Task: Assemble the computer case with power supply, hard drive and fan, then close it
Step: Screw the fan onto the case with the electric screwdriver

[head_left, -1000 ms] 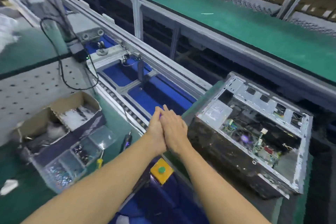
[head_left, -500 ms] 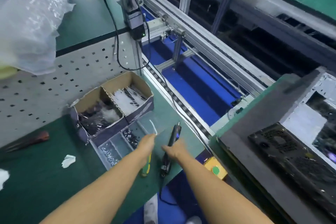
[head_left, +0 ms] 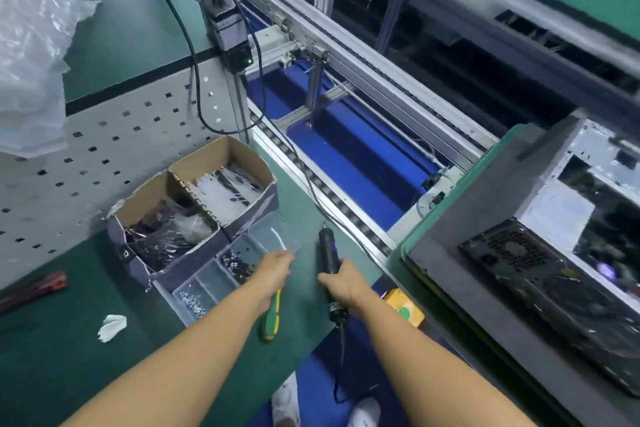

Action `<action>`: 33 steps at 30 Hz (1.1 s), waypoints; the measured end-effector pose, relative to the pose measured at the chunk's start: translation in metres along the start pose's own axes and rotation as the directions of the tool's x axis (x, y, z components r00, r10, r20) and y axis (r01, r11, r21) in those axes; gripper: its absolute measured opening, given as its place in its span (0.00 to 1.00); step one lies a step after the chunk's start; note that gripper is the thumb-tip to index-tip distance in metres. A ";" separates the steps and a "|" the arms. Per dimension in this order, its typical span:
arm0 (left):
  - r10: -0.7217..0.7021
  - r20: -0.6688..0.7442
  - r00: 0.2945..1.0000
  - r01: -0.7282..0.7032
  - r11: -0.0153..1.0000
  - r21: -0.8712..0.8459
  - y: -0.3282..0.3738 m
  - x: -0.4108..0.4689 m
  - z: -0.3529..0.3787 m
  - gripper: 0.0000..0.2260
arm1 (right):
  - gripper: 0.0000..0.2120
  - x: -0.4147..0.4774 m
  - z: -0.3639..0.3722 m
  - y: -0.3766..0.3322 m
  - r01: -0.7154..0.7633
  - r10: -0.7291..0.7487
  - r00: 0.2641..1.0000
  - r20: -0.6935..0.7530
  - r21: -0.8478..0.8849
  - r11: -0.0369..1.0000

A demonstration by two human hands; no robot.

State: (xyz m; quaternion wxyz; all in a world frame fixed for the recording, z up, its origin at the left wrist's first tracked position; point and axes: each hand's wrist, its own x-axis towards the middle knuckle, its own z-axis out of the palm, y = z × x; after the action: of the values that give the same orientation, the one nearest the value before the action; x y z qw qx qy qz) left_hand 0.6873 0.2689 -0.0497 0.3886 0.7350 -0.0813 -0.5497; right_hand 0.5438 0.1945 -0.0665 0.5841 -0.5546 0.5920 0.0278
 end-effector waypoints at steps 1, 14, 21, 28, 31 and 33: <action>-0.001 0.050 0.999 0.001 1.000 -0.009 0.005 -0.001 0.008 0.05 | 0.19 -0.008 -0.009 0.000 0.032 -0.032 0.999 0.012 0.037 0.999; 0.374 0.692 0.618 -0.200 0.926 -0.321 0.119 -0.074 0.196 0.24 | 0.27 -0.130 -0.188 0.014 0.484 -0.387 0.875 -0.293 0.482 0.730; 0.316 0.874 0.370 -0.178 0.947 -0.267 0.127 -0.145 0.337 0.19 | 0.32 -0.205 -0.313 0.098 0.566 -0.475 0.817 -0.326 0.607 0.557; 0.199 0.954 0.226 -0.243 0.959 -0.143 0.087 -0.201 0.477 0.14 | 0.21 -0.256 -0.397 0.211 0.600 -0.427 0.799 -0.423 0.609 0.519; 0.230 0.945 0.234 -0.495 0.864 -0.087 0.070 -0.221 0.529 0.12 | 0.18 -0.271 -0.415 0.263 0.626 -0.365 0.779 -0.510 0.611 0.485; 0.322 0.906 0.276 -0.697 0.715 -0.041 0.062 -0.230 0.560 0.10 | 0.18 -0.279 -0.424 0.293 0.630 -0.316 0.775 -0.547 0.633 0.450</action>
State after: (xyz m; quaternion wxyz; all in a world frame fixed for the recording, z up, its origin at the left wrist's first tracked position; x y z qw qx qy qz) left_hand 0.1305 0.0823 0.1101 0.3042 0.3395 -0.6026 -0.6551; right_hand -0.0211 0.1926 0.0886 0.6336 -0.3772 0.4515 -0.5025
